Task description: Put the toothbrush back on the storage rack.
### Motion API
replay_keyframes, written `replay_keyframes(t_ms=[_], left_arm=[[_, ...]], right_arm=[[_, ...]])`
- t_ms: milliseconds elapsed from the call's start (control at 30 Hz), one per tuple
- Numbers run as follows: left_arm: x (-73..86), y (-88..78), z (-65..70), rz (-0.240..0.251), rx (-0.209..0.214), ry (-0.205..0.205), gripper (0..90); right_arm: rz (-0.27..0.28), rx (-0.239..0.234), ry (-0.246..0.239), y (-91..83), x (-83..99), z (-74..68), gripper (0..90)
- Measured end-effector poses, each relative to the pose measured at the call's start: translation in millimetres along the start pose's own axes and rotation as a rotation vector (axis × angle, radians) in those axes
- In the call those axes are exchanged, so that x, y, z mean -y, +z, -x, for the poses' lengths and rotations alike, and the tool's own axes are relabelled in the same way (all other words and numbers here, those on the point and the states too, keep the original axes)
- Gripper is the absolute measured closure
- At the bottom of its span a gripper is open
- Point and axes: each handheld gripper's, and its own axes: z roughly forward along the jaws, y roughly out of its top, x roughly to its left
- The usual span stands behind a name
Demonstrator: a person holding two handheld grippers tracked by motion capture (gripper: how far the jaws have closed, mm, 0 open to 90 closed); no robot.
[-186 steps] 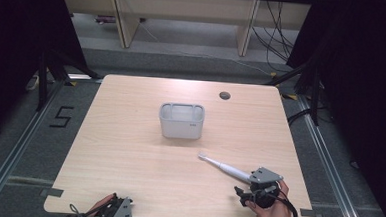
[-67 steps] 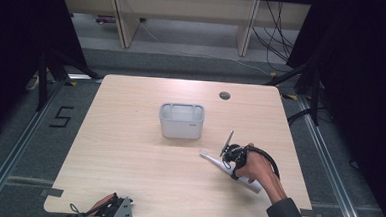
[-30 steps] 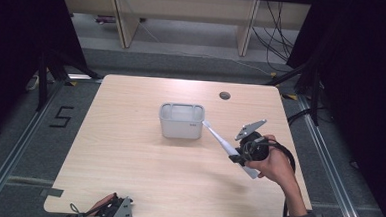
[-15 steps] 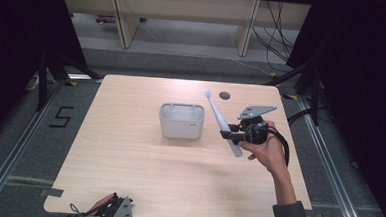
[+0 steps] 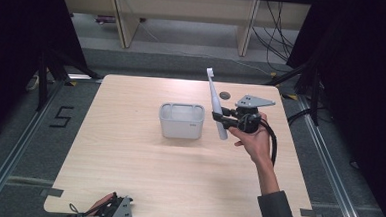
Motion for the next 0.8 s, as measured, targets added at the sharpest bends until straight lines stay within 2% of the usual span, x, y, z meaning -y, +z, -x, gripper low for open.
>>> replay_keyframes(t_ms=[67,100,133,167,200,300,400,433,467,500,533,567,633,667,800], left_arm=[[0.1,0.3,-0.1,-0.001,0.000,0.005,15.4],[0.3,0.8,-0.1,-0.002,-0.003,0.006,15.4],[0.1,0.4,-0.1,0.001,-0.004,0.003,15.4],[0.1,0.4,-0.1,0.001,-0.004,0.003,15.3],[-0.2,-0.4,-0.5,-0.005,0.009,0.000,15.3],[0.2,0.2,0.0,-0.004,0.000,0.005,15.4],[0.1,-0.4,0.3,-0.002,0.002,0.006,15.4],[0.1,-0.4,0.1,-0.005,0.002,0.009,15.3],[0.1,-0.4,0.1,-0.005,0.002,0.009,15.4],[0.2,-0.3,0.4,-0.001,0.000,0.004,15.4],[0.3,-0.1,1.1,0.003,0.002,-0.003,15.3],[0.1,-0.6,0.7,-0.008,0.007,0.011,15.4],[0.1,-0.5,0.6,-0.009,0.008,0.011,15.3],[0.1,-0.5,0.5,-0.005,0.005,0.009,15.4],[0.1,-0.4,0.8,-0.008,0.006,0.009,15.4]], right_arm=[[0.015,0.005,-0.002,2.6,-2.5,0.8,66.5],[0.042,0.003,-0.002,6.2,-4.4,2.0,66.5],[0.042,0.004,0.018,7.0,-5.0,1.1,66.5],[0.042,0.004,0.018,7.0,-5.0,1.1,66.5],[0.065,0.005,0.024,11.2,-6.9,1.1,66.5],[0.077,0.014,0.014,17.1,-10.4,1.2,66.5],[0.077,0.028,0.034,22.1,-13.8,-0.5,66.5],[0.086,0.020,0.029,24.6,-14.9,0.0,66.5],[0.100,0.035,0.019,26.1,-15.8,0.9,66.5],[0.099,0.025,0.047,27.9,-16.3,-0.5,66.5],[0.105,0.035,0.033,30.2,-17.1,0.4,66.5],[0.111,0.027,0.039,32.8,-17.7,0.1,66.5],[0.098,0.027,0.048,33.9,-18.8,-0.4,66.5],[0.123,0.034,0.049,38.0,-20.9,-1.1,66.5],[0.125,0.036,0.057,42.2,-27.0,-3.2,66.5]])
